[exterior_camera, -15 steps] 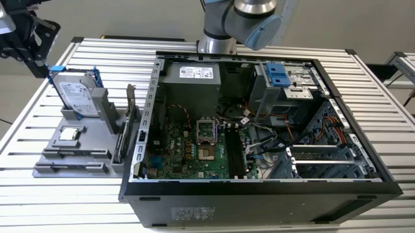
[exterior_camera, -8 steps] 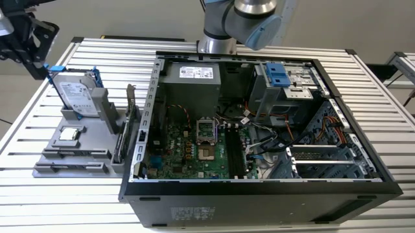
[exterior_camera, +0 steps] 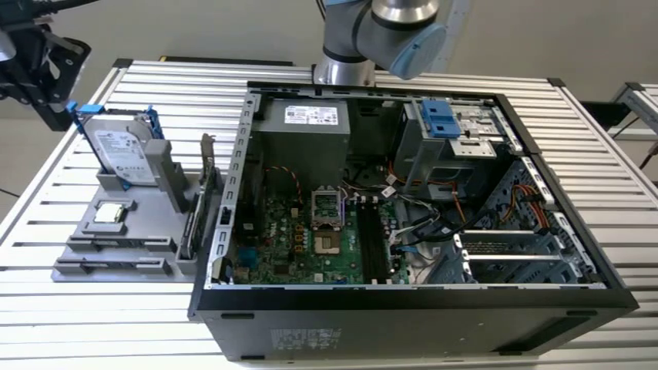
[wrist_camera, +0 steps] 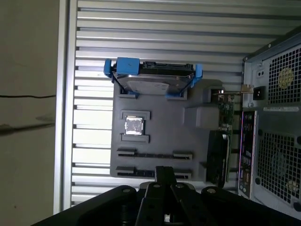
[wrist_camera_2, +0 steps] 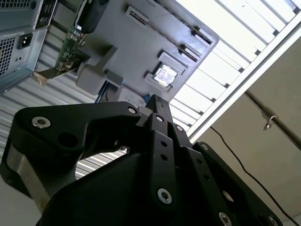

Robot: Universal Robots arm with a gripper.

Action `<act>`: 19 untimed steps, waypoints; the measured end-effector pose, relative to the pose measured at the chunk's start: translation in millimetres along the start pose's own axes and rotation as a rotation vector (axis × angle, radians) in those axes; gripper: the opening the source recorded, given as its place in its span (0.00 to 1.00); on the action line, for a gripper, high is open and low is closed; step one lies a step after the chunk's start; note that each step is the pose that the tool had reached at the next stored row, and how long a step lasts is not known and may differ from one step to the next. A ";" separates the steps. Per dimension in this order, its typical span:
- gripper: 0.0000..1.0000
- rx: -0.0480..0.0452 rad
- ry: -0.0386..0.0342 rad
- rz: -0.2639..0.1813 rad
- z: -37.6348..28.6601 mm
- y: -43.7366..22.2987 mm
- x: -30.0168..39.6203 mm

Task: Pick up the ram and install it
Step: 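Reach for the ram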

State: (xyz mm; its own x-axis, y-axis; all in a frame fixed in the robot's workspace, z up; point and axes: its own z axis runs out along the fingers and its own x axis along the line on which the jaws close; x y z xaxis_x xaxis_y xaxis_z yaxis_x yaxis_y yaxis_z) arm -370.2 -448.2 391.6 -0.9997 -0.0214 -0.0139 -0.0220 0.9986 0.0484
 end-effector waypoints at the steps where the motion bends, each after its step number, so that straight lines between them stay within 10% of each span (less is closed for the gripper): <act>1: 0.00 0.0000 0.0000 0.000 -0.1 -0.9 0.1; 19: 0.00 0.0000 0.0000 0.000 -0.7 -16.1 1.5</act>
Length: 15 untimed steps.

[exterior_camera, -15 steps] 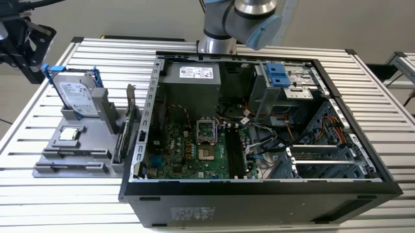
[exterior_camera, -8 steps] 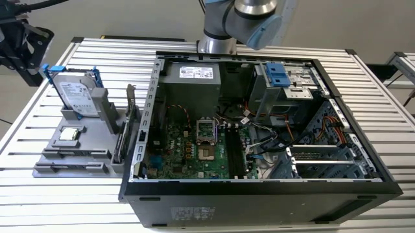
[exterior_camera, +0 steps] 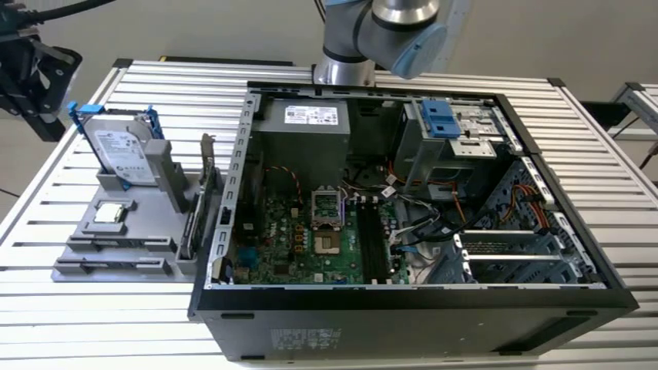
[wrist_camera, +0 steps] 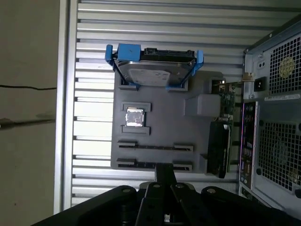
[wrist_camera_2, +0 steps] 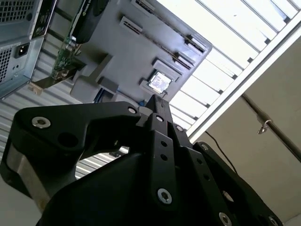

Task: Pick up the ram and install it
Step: 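Reach for the ram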

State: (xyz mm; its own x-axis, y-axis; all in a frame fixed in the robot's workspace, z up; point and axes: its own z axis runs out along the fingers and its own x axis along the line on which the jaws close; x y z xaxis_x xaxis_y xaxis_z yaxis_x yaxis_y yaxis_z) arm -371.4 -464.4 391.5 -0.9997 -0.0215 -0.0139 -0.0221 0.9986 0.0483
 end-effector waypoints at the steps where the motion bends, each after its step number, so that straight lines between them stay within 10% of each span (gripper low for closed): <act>1: 0.00 0.0000 0.0000 0.000 0.0 -0.8 0.1; 15: 0.00 0.0000 0.0000 0.000 -0.4 -9.9 1.5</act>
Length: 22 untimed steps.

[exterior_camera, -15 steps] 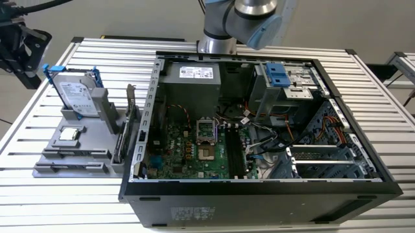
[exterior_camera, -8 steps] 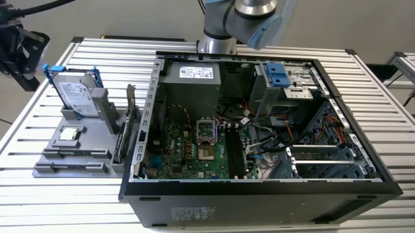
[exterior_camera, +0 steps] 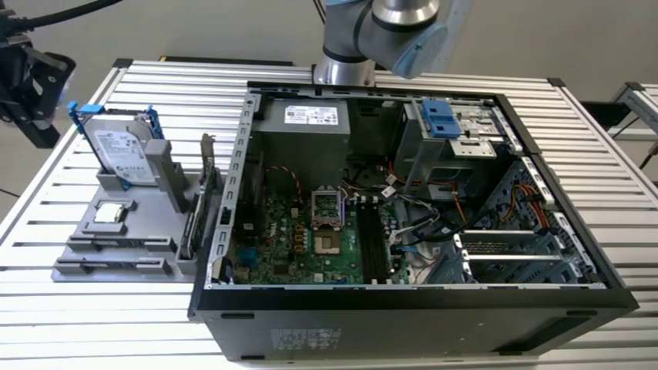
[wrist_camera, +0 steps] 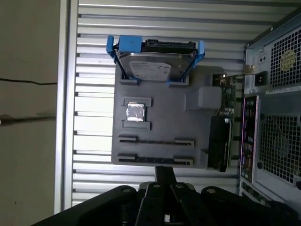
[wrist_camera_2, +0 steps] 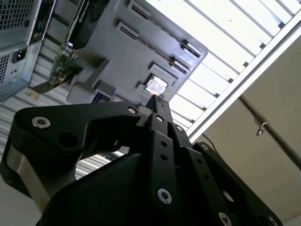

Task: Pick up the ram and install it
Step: 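Reach for the ram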

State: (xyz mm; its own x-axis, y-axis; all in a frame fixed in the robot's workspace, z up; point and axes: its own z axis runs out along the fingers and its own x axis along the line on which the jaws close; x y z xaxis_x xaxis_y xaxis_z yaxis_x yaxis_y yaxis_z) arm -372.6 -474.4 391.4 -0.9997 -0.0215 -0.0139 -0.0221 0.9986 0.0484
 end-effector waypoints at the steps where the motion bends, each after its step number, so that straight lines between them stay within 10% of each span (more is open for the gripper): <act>1: 0.00 0.0001 0.0001 0.000 -0.1 -0.6 0.1; 22: 0.00 0.0000 0.0000 0.000 -0.9 -18.6 3.3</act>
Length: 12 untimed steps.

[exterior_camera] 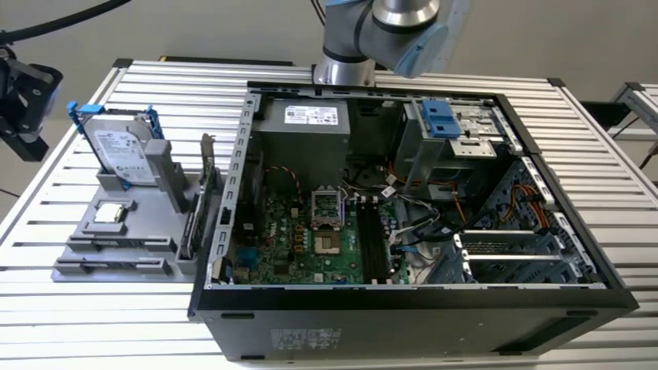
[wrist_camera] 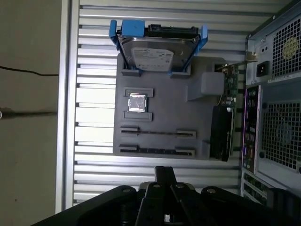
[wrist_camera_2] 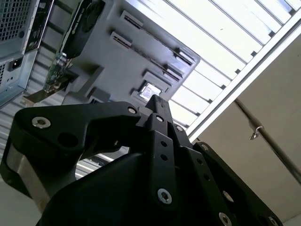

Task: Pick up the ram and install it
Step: 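Reach for the ram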

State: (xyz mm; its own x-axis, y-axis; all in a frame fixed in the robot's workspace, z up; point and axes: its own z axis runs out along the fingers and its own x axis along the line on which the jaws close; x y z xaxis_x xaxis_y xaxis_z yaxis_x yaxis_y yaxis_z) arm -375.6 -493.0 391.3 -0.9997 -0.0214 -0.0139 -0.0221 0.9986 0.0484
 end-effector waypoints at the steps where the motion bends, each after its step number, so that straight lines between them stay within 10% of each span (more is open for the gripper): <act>1: 0.00 0.0000 0.0000 0.000 0.0 -0.9 0.1; 12: 0.00 0.0000 0.0000 0.000 -0.5 -9.9 1.3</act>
State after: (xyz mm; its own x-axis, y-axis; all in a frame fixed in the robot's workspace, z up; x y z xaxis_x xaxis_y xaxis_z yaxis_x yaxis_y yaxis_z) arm -376.7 -502.9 391.3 -0.9997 -0.0214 -0.0139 -0.0221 0.9986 0.0484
